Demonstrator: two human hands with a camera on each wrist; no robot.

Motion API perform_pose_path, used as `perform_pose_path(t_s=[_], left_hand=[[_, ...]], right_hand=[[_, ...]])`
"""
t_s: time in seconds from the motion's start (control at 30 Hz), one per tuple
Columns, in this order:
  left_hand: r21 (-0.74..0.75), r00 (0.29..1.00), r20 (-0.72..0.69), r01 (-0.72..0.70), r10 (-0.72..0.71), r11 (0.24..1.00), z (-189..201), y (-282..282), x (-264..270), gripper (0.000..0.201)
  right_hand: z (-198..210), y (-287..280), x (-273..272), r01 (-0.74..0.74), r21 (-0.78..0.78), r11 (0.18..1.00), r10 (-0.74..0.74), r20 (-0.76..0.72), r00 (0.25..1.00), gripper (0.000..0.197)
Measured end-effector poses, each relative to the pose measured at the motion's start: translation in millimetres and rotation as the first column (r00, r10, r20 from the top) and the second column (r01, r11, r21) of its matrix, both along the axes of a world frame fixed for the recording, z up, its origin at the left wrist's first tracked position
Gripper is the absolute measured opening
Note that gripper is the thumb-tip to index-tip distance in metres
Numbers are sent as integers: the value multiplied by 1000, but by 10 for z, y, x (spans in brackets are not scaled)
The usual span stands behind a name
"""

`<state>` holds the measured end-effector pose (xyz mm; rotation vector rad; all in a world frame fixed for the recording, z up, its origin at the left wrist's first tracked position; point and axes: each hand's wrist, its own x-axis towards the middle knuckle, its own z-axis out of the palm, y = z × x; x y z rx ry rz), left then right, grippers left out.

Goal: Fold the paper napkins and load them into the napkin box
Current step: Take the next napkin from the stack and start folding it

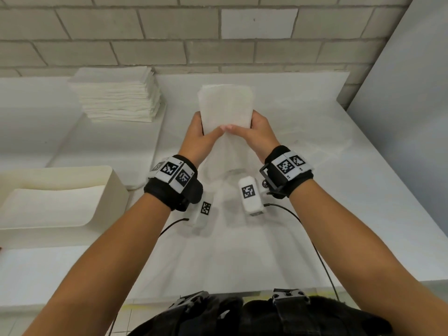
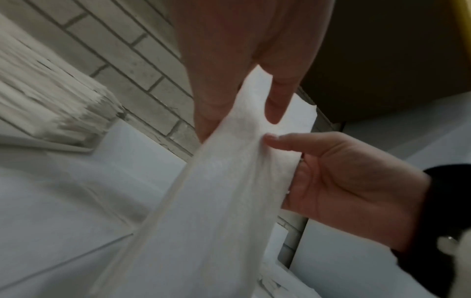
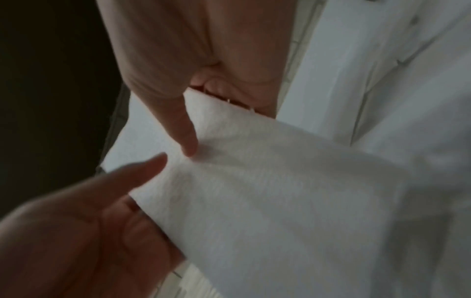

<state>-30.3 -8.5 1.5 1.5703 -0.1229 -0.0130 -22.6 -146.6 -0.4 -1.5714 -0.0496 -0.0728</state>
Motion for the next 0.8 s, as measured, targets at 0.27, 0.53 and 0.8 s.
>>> perform_pose_path(t_s=[0.27,0.53,0.8], left_hand=[[65,996,17,-84,83,994,-141,-74,-74,50],[84,992,56,-122,117,989,-191,-125,-134,46],[167,996,15,-86,85,982,-248,-45,-144,38]], right_hand=[[-172,50,-124,50,-199,979,-44,33,998,40],[-248,130,-210,69,-215,974,-60,45,997,42],[-330,43,-229,16,-229,973,-33,-73,997,33]])
